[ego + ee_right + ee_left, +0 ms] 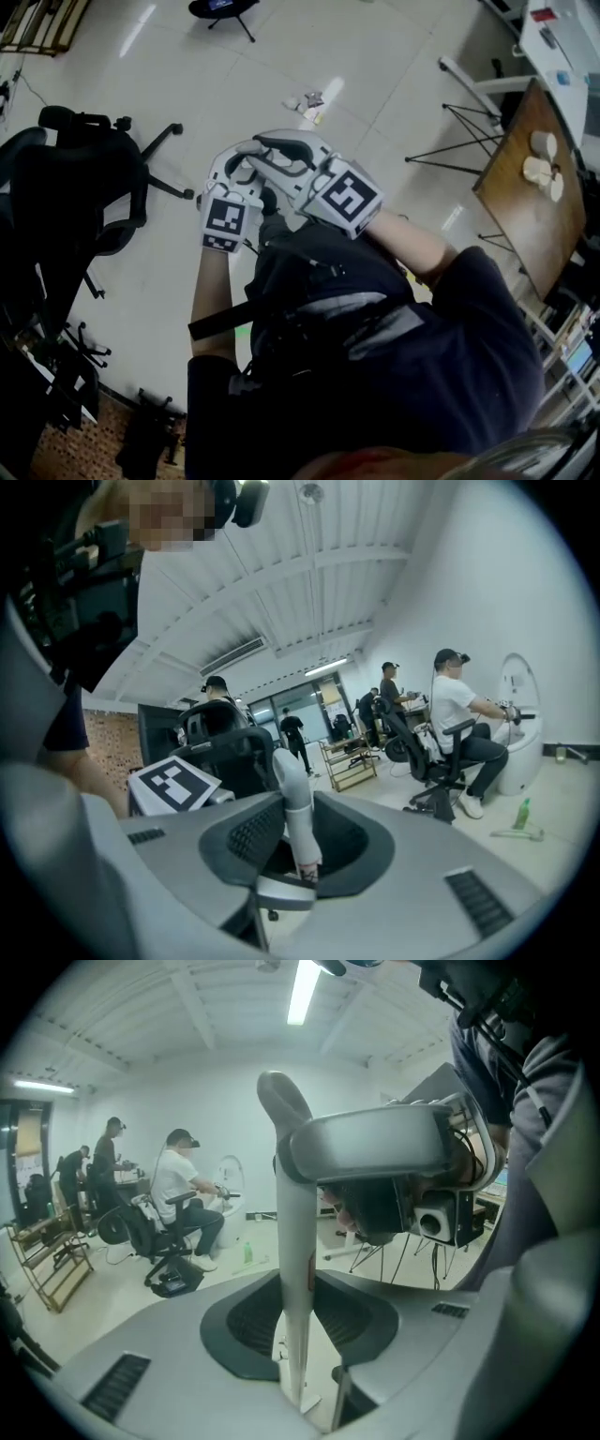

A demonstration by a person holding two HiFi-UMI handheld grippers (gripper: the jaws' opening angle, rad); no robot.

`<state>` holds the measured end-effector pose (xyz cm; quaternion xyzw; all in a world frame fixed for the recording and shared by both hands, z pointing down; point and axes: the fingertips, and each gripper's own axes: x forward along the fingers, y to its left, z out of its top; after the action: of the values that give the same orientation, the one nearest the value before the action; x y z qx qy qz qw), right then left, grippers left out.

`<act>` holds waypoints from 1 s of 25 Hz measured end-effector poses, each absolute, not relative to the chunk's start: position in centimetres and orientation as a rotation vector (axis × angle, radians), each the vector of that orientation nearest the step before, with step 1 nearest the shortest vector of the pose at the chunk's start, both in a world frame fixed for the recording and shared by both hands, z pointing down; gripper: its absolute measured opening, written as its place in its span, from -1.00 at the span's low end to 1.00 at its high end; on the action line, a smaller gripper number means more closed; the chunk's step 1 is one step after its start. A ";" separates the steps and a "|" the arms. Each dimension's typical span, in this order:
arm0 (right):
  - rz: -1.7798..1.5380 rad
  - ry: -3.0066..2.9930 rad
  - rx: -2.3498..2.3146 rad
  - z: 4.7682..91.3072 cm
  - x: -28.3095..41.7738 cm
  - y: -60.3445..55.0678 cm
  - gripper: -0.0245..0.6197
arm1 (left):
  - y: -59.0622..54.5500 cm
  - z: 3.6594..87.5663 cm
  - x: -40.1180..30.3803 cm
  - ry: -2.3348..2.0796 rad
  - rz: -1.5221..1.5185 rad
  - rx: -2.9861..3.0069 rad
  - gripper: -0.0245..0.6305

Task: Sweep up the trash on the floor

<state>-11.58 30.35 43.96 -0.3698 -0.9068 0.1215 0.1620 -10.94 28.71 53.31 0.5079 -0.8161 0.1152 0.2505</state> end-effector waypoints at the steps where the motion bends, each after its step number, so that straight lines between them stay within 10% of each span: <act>1: 0.332 -2.606 -1.023 44.2 -11.6 30.4 -0.58 | 28.7 53.7 -10.9 -2.198 0.312 1.419 -0.61; 25: 0.450 -2.714 -0.290 51.8 -9.1 26.4 -0.57 | 25.3 61.1 -7.6 -1.818 0.523 1.772 -0.62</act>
<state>-9.14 26.35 51.77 -0.1029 -0.9639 0.1600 0.1866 -7.63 25.32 61.07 0.6579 -0.6752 0.1943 0.2711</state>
